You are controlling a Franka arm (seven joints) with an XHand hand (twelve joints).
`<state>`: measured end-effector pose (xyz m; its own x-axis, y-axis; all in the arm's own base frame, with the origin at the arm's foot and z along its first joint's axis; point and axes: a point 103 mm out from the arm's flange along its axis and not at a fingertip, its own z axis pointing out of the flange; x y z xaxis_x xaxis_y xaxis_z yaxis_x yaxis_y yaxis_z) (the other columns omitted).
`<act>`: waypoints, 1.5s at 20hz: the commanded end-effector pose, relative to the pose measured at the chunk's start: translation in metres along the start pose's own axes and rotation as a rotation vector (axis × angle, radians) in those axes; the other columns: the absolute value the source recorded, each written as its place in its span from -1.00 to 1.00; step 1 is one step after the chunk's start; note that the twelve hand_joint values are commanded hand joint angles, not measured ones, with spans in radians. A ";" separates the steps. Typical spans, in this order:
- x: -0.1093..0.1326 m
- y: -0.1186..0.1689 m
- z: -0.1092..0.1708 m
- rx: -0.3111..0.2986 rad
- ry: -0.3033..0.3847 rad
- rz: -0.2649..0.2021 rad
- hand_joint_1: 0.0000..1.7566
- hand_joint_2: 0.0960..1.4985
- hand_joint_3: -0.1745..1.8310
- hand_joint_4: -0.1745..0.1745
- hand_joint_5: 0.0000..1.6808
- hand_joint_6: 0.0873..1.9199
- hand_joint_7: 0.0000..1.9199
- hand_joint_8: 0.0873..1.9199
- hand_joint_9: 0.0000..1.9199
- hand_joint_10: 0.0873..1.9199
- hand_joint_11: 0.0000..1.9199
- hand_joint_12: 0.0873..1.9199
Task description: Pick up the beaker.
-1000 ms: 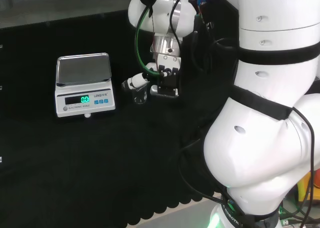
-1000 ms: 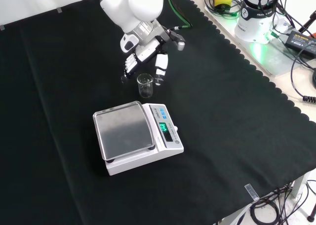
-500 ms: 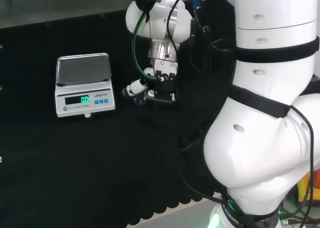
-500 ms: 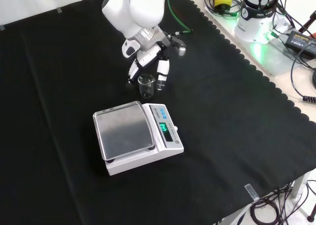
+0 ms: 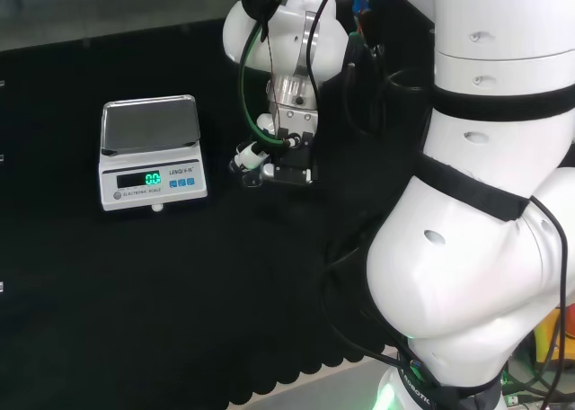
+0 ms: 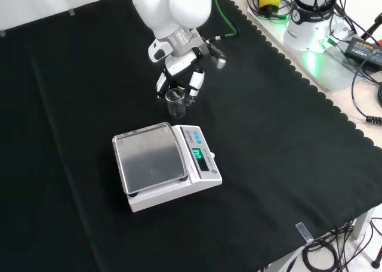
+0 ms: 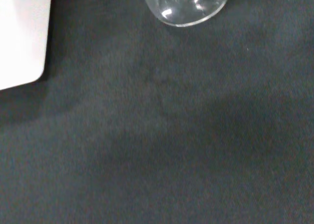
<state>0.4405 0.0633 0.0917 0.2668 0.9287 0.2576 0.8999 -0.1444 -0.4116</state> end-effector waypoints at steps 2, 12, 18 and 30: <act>0.010 0.001 -0.002 -0.040 -0.030 0.002 0.02 0.23 -0.60 -0.95 -0.24 -0.32 -0.12 -0.27 0.53 -0.87 0.58 -0.42; 0.020 -0.009 -0.021 -0.099 -0.075 -0.032 0.14 0.08 -0.32 -1.00 -0.01 -0.33 0.05 -0.31 0.74 -1.00 0.76 -0.54; 0.027 -0.023 -0.052 -0.126 -0.097 -0.057 0.15 0.07 -0.31 -1.00 0.01 -0.33 0.08 -0.31 0.76 -1.00 0.78 -0.55; 0.047 -0.060 -0.118 -0.141 -0.129 -0.110 0.15 0.06 -0.30 -1.00 0.01 -0.33 0.09 -0.31 0.78 -1.00 0.79 -0.56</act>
<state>0.4497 0.0734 0.1953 0.1627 0.9655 0.2032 0.9632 -0.1108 -0.2450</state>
